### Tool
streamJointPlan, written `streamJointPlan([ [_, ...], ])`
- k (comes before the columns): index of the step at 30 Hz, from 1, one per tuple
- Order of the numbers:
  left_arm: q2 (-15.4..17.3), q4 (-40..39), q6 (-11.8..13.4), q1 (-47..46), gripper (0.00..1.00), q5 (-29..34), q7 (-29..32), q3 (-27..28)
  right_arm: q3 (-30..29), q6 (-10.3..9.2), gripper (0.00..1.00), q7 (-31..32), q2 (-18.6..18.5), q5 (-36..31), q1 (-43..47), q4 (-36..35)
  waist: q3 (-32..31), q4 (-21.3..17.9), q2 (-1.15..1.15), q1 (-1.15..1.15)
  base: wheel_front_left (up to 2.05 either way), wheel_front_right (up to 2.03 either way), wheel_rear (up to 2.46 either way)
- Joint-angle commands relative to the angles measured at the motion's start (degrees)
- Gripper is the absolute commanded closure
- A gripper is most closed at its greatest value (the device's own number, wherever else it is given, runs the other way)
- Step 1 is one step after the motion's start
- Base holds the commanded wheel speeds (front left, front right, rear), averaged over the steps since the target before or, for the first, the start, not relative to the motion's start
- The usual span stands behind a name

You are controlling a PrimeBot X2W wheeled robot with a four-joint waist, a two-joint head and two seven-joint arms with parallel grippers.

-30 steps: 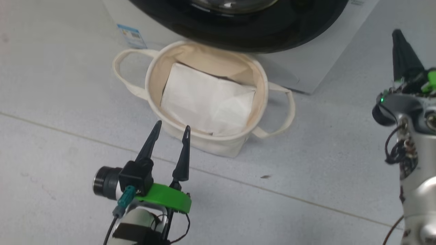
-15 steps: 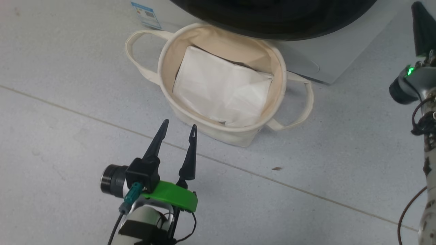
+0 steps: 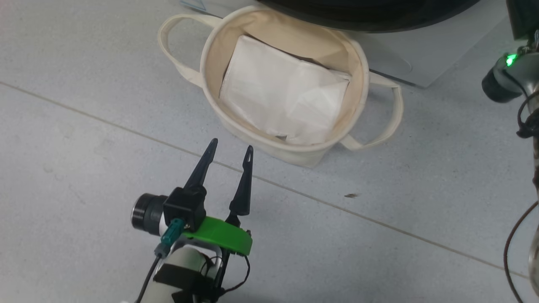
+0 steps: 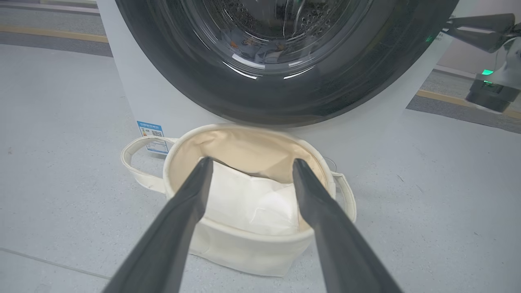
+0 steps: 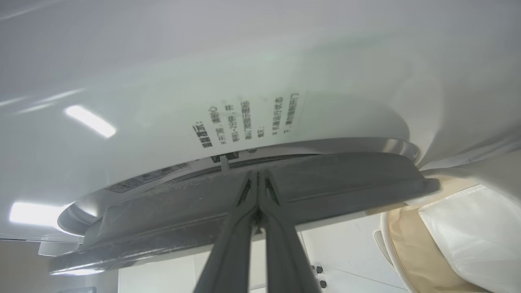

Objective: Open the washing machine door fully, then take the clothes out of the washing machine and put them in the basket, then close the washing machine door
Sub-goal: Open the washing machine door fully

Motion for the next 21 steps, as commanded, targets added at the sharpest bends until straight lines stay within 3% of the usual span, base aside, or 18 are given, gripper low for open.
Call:
streamJointPlan([
  [1, 0.3, -2.0, 0.5, -1.0, 0.0, -0.4, -0.7, 1.1, 0.8, 0.01, 1.0, 0.8, -0.5, 0.2, -3.1, -1.3, 0.8, 0.4, 0.0, 0.0, 0.0, 0.0, 0.0],
  [12, 0.3, -2.8, 1.4, -2.4, 0.0, -1.2, -0.7, 1.1, 2.1, 0.01, 1.0, 2.6, -0.3, -0.2, -7.5, 1.2, 2.7, 2.1, 0.0, 0.0, 0.0, 0.0, 0.0],
  [21, 0.3, -2.9, 1.4, -1.4, 0.0, -1.8, -0.7, 1.7, 3.7, 0.01, 1.0, 7.3, 1.7, -0.2, -2.3, 0.4, 0.6, 2.1, 0.0, 0.0, 0.0, 0.0, 0.0],
])
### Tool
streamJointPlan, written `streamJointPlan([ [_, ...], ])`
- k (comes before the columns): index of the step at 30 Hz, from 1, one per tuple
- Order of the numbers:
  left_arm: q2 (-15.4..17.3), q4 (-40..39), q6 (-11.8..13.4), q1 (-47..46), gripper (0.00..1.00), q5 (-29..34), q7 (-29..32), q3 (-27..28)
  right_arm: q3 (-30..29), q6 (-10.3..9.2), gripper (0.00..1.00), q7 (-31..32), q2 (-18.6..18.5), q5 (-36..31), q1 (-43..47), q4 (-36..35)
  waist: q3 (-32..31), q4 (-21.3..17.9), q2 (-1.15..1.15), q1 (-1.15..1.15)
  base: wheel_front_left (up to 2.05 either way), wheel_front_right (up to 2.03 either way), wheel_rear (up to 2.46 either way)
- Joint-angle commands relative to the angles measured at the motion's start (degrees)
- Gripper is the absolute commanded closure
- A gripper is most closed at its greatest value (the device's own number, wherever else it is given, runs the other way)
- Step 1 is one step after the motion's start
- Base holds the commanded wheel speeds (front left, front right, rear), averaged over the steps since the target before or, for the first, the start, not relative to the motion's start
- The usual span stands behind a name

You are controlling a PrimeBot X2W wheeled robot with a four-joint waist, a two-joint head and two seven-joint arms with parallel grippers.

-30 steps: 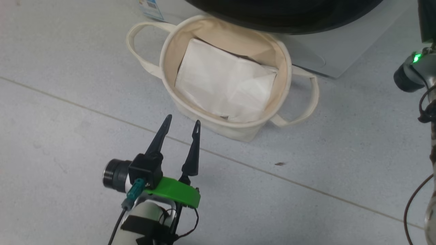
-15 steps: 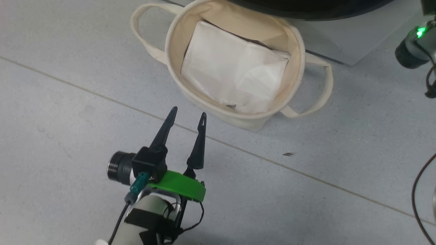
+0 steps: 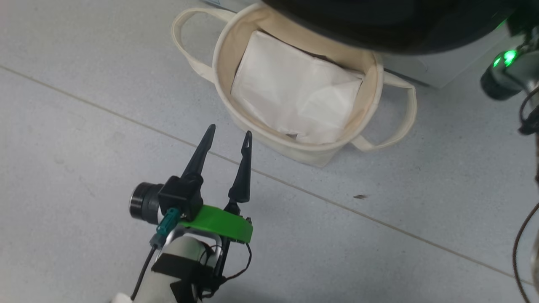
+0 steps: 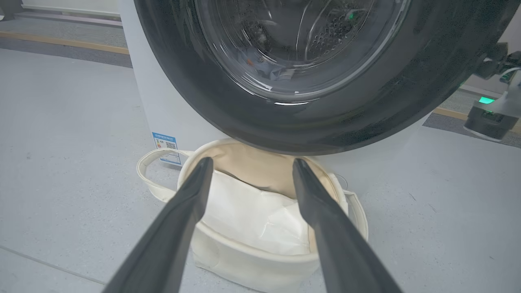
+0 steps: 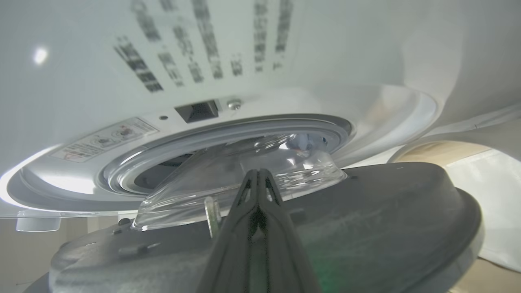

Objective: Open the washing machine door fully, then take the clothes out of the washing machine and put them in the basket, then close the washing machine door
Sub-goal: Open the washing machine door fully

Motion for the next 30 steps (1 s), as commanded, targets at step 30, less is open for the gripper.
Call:
streamJointPlan([
  [30, 0.5, -2.9, -2.1, 6.7, 0.0, 0.2, -0.7, 8.0, 20.1, 0.01, 1.0, 0.7, 12.9, 1.3, 30.1, -24.1, -9.2, -0.2, 0.0, 0.0, 0.0, 0.0, 0.0],
])
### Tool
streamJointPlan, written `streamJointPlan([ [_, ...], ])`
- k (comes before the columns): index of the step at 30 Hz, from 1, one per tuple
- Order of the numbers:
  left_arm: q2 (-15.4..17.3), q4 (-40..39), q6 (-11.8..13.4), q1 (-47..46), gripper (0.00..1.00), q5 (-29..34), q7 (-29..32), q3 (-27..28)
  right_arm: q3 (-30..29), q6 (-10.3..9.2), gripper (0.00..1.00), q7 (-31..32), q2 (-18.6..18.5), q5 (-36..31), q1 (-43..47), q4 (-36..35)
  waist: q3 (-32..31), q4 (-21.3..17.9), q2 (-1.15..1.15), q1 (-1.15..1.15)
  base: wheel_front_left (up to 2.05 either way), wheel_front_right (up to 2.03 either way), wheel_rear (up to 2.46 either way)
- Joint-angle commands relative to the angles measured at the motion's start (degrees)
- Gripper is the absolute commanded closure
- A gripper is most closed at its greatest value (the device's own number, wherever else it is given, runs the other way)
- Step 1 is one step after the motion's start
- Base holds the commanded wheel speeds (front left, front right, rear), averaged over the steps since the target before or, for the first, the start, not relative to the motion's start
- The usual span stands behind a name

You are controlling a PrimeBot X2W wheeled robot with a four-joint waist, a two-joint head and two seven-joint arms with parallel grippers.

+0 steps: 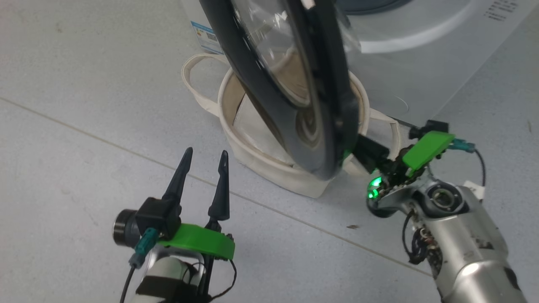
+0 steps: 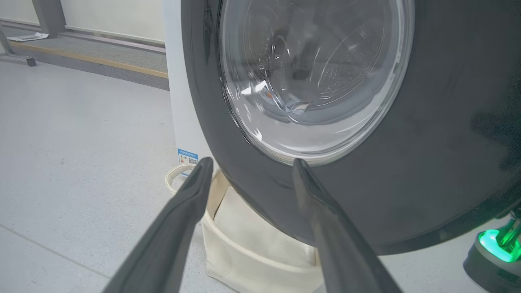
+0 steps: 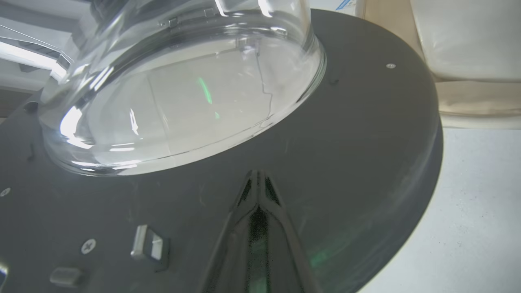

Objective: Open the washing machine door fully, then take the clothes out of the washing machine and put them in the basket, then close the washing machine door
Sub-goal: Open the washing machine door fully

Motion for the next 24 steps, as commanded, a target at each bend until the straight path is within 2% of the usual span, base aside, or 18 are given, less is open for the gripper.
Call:
streamJointPlan([
  [1, 0.5, -2.0, -0.2, 0.4, 0.0, 0.1, -0.7, 2.0, 3.0, 0.01, 1.0, -0.4, 1.4, 1.4, 0.5, -2.6, 0.2, 0.2, 0.0, 0.0, 0.0, 0.0, 0.0],
  [7, 0.5, -2.3, -0.1, 0.3, 0.0, -0.1, -0.7, 2.0, 11.2, 0.01, 1.0, -3.7, 1.4, 5.2, 1.2, -4.3, 0.4, 0.9, 0.0, 0.0, 0.0, 0.0, 0.0],
  [11, 0.5, -2.2, 0.0, 0.5, 0.0, -0.2, -0.7, 2.0, 13.7, 0.01, 1.0, -5.2, 1.4, 4.9, 1.2, -4.4, 0.0, 1.0, 0.0, 0.0, 0.0, 0.0, 0.0],
  [24, 0.5, -1.0, -0.9, 3.1, 0.0, 0.9, -0.7, 3.3, 13.9, 0.01, 1.0, -12.5, -0.4, 0.3, 3.8, -7.2, -6.4, -0.1, 0.0, 0.0, 0.0, 0.0, 0.0],
])
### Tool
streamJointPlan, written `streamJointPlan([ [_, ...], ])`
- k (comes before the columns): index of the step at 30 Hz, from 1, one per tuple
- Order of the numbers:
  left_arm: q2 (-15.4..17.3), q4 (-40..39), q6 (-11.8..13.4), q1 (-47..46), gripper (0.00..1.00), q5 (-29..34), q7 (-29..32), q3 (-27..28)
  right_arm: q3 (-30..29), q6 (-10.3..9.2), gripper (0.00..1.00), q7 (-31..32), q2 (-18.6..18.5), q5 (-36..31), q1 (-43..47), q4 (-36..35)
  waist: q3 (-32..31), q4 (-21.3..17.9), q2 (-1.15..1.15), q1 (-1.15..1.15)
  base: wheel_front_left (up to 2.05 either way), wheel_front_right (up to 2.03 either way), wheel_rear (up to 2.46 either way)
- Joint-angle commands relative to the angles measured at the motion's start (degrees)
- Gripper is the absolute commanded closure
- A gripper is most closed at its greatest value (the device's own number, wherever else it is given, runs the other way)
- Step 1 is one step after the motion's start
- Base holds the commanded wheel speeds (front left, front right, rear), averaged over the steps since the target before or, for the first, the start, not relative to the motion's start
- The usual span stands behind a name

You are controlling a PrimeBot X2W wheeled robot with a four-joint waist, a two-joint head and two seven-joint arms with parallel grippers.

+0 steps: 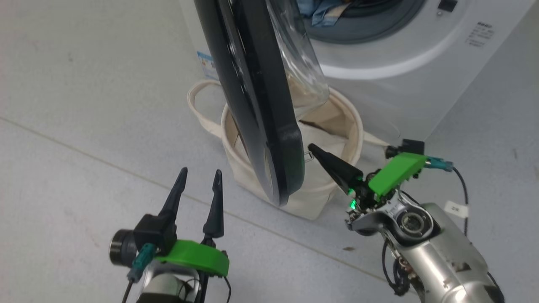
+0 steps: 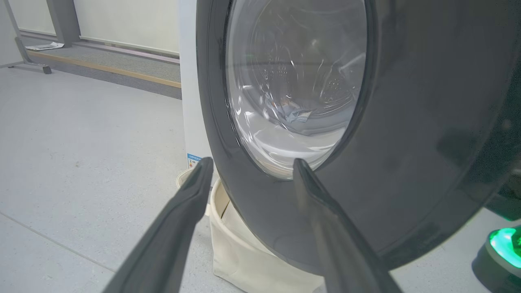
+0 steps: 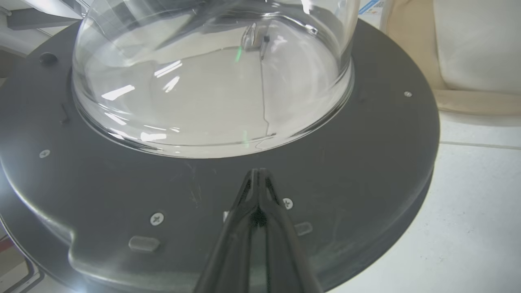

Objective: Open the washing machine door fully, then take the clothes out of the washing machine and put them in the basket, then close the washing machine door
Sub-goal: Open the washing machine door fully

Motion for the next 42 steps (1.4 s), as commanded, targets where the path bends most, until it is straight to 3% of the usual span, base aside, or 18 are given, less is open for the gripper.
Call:
streamJointPlan([
  [1, 0.5, -1.4, -0.3, 0.2, 0.0, 1.0, -0.7, 2.2, 0.3, 0.01, 1.0, -1.8, 0.0, -1.5, 1.1, -2.7, -2.0, -0.6, 0.0, 0.0, 0.0, 0.0, 0.0],
  [4, 0.5, -1.2, -0.7, 1.3, 0.0, 1.5, -0.7, 2.7, 1.0, 0.01, 1.0, -6.7, -1.5, -7.1, 2.0, -4.3, -4.3, -1.4, 0.0, 0.0, 0.0, 0.0, 0.0],
  [9, 0.5, -0.7, -1.5, 3.9, 0.0, 2.3, -0.7, 4.0, 4.6, 0.01, 1.0, -20.3, -5.3, -21.5, 4.2, -8.0, -9.1, -2.6, 0.0, 0.0, 0.0, 0.0, 0.0],
  [15, 0.5, -0.2, -2.4, 7.4, 0.0, 3.0, -0.7, 6.0, 10.5, 0.01, 1.0, -34.4, -8.2, -36.5, 6.4, -7.3, -13.3, -4.0, 0.0, 0.0, 0.0, 0.0, 0.0],
  [20, 0.5, -1.6, -3.3, 9.1, 0.0, 3.7, -0.7, 7.7, 7.8, 0.01, 1.0, -37.1, -8.7, -43.9, 8.3, -7.8, -14.8, -5.0, 0.0, 0.0, 0.0, 0.0, 0.0],
  [29, 0.5, -3.4, -3.7, 10.1, 0.0, 4.2, -0.7, 9.1, -5.4, 0.01, 1.0, -37.2, -6.3, -59.4, 16.3, -17.8, -14.5, -6.2, 0.0, 0.0, 0.0, 0.0, 0.0],
  [30, 0.5, -3.5, -3.8, 10.2, 0.0, 4.2, -0.7, 9.3, -7.1, 0.01, 0.85, -37.2, -5.7, -60.9, 17.6, -19.2, -14.4, -6.4, 0.0, 0.0, 0.0, 0.0, 0.0],
  [31, 0.5, -3.6, -3.8, 10.2, 0.0, 4.2, -0.7, 9.4, -8.8, 0.01, 0.24, -37.2, -5.4, -63.0, 18.9, -20.4, -14.3, -6.5, 0.0, 0.0, 0.0, 0.0, 0.0],
  [32, 0.5, -3.7, -3.9, 10.2, 0.0, 4.3, -0.7, 9.5, -10.3, 0.01, 0.0, -37.2, -5.2, -65.5, 20.2, -21.2, -14.3, -6.6, 0.0, 0.0, 0.0, 0.0, 0.0],
  [37, 0.5, -4.3, -4.2, 10.2, 0.0, 4.7, -0.7, 9.9, -16.0, 0.01, 0.0, -37.3, -2.5, -71.7, 25.8, -23.6, -14.2, -7.2, 0.0, 0.0, 0.0, 0.0, 0.0],
  [42, 0.5, -4.0, -4.5, 10.4, 0.0, 3.8, -0.7, 10.4, -17.1, 0.01, 0.0, -37.3, -1.4, -74.9, 28.0, -23.7, -13.8, -8.3, 0.0, 0.0, 0.0, 0.0, 0.0],
])
